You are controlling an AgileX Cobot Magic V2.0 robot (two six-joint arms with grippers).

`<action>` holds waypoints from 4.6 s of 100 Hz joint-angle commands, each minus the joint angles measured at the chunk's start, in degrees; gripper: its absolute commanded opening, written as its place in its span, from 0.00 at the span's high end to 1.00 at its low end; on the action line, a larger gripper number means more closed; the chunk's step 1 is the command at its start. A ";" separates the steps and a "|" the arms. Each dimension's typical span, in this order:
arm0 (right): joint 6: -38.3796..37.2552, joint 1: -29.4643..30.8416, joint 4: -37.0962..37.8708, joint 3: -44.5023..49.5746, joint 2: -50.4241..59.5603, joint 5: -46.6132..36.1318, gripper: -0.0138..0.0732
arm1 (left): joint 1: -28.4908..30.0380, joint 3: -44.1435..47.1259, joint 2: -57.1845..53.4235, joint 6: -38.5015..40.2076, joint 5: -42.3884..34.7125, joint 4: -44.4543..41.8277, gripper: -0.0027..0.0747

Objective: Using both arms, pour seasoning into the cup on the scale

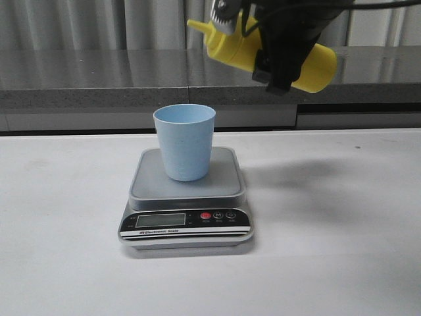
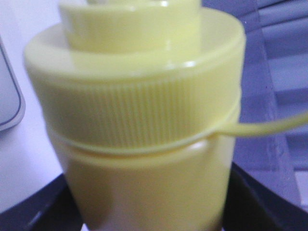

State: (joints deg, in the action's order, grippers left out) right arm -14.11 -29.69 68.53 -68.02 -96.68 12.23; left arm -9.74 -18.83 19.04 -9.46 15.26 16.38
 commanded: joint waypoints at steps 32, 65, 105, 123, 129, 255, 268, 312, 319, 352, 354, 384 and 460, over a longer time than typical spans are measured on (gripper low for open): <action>-0.10 7.66 -27.73 -0.49 7.55 -10.20 0.55 | 0.02 -1.55 0.36 -0.02 -4.20 0.59 0.99; 13.14 12.06 -54.88 14.28 9.48 -37.52 0.55 | 0.02 -1.55 0.47 -0.02 -4.20 0.59 0.99; 16.15 11.83 -67.03 29.43 7.27 -56.86 0.55 | 0.02 -1.55 0.47 -0.02 -4.20 0.59 0.99; 13.39 11.81 -68.99 29.75 4.11 -57.87 0.55 | 0.02 -1.55 0.47 -0.02 -4.20 0.59 0.99; 11.94 11.76 -68.99 29.75 2.99 -58.99 0.55 | 0.02 -1.55 0.47 -0.02 -4.20 0.59 0.99; 5.14 10.86 -59.69 29.75 -9.38 -72.32 0.50 | 0.02 -1.55 0.47 -0.02 -4.20 0.59 0.99; 5.14 10.86 -59.69 29.75 -9.38 -72.82 0.26 | 0.02 -1.55 0.47 -0.02 -4.20 0.59 0.99; 5.14 10.86 -59.69 29.89 -9.18 -73.44 0.10 | 0.02 -1.55 0.47 -0.02 -4.20 0.59 0.99; 5.14 10.86 -59.69 30.27 -9.07 -73.72 0.10 | 0.02 -1.55 0.47 -0.02 -4.20 0.59 0.99; 5.14 10.86 -60.67 34.93 -4.78 -74.30 0.10 | 0.02 -1.55 0.47 -0.02 -4.20 0.59 0.99; 5.14 10.86 -60.67 35.20 -4.46 -74.23 0.10 | 0.02 -1.55 0.47 -0.02 -4.20 0.59 0.99; 5.14 10.86 -61.47 43.55 4.15 -74.21 0.10 | 0.02 -1.55 0.47 -0.02 -4.20 0.59 0.99; 13.34 14.03 -69.47 49.35 52.97 -31.57 0.10 | 0.02 -1.55 0.47 -0.02 -4.20 0.59 0.99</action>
State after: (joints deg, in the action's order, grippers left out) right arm -2.28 -17.36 -0.73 -17.31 -49.29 -21.22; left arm -9.74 -18.83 19.04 -9.46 15.26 16.38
